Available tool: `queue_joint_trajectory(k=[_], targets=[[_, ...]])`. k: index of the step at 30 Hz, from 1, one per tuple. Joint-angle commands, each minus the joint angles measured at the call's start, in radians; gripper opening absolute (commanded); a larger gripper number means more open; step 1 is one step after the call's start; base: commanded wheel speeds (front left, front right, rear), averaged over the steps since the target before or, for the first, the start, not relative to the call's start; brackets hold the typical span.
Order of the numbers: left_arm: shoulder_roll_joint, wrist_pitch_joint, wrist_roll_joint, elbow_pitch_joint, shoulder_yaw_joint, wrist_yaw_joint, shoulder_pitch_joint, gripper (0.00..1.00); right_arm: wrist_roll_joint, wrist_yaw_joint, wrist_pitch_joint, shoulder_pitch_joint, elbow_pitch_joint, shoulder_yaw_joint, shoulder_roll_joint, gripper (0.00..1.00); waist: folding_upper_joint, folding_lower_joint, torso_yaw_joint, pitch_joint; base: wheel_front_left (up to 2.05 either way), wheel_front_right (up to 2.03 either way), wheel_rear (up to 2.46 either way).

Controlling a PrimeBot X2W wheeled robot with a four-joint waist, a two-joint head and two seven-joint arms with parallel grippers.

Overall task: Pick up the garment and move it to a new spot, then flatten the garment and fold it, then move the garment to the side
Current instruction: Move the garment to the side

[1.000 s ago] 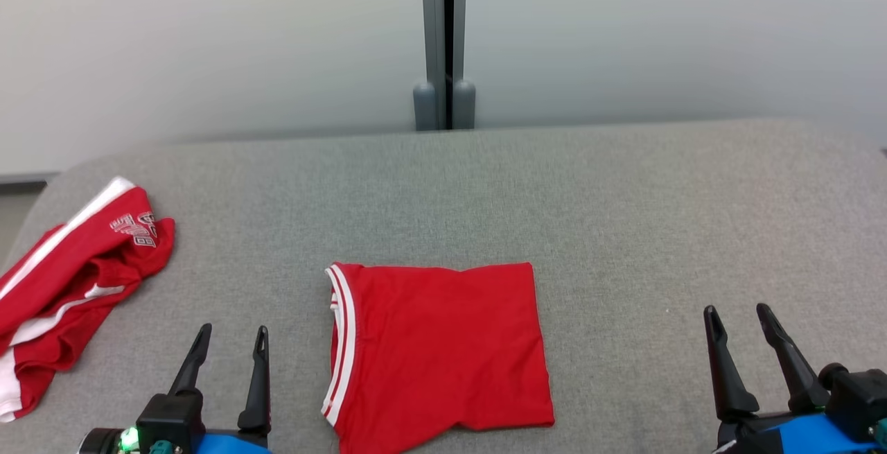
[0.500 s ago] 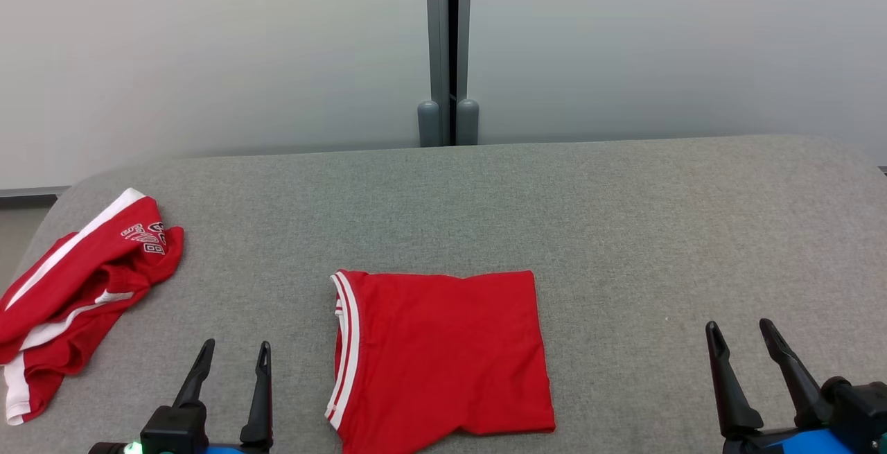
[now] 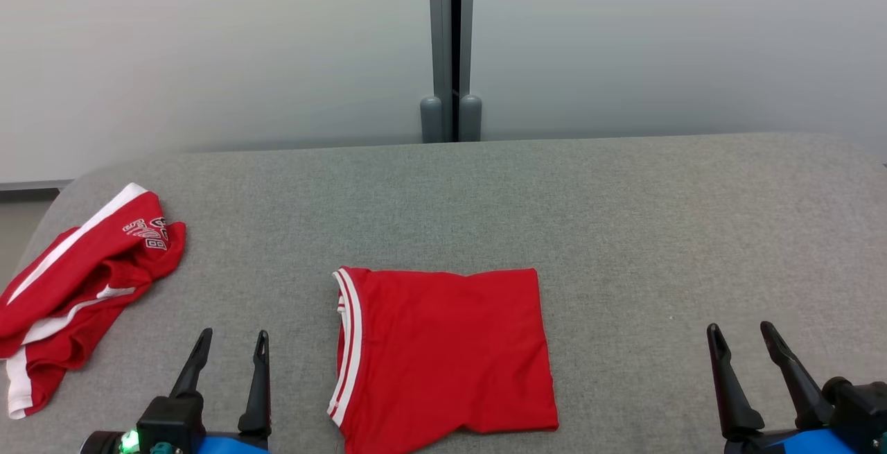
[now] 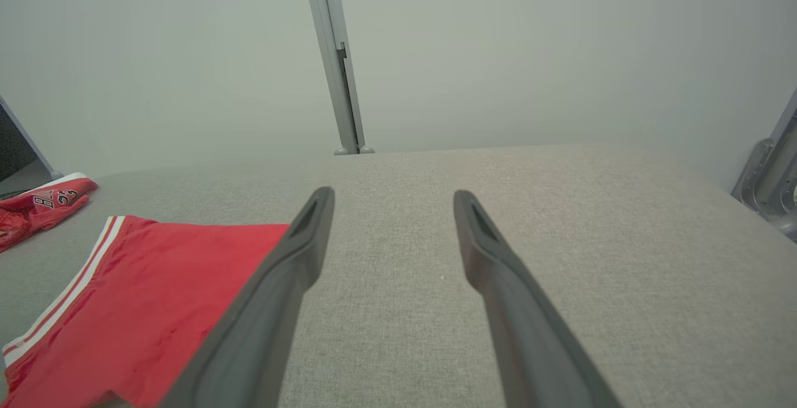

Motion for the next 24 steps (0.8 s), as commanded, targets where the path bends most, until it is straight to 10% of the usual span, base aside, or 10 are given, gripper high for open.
queue_joint_trajectory(k=[1, 22, 23, 24], targets=[[0.006, -0.005, 0.006, -0.010, -0.002, 0.005, -0.029, 1.00, -0.007, 0.000, 0.007, -0.001, 0.002, -0.001, 0.001, 1.00, 0.0000, 0.0001, 0.018, 0.025, 0.00, 0.00, 0.00], [-0.047, -0.041, 0.041, -0.045, -0.037, 0.003, -0.256, 1.00, 0.057, 0.000, -0.004, -0.330, 0.461, 0.226, -0.001, 1.00, 0.0000, 0.0001, 0.155, 0.276, 0.00, 0.00, 0.00], [-0.048, -0.041, 0.041, -0.046, -0.034, 0.004, -0.257, 1.00, 0.062, 0.000, -0.001, -0.338, 0.477, 0.235, -0.001, 0.95, 0.0000, 0.0001, 0.156, 0.277, 0.00, 0.00, 0.00], [-0.049, -0.042, 0.043, -0.051, -0.031, 0.006, -0.258, 1.00, 0.072, 0.000, 0.009, -0.342, 0.493, 0.246, -0.001, 0.33, 0.0000, 0.0001, 0.156, 0.278, 0.00, 0.00, 0.00]])
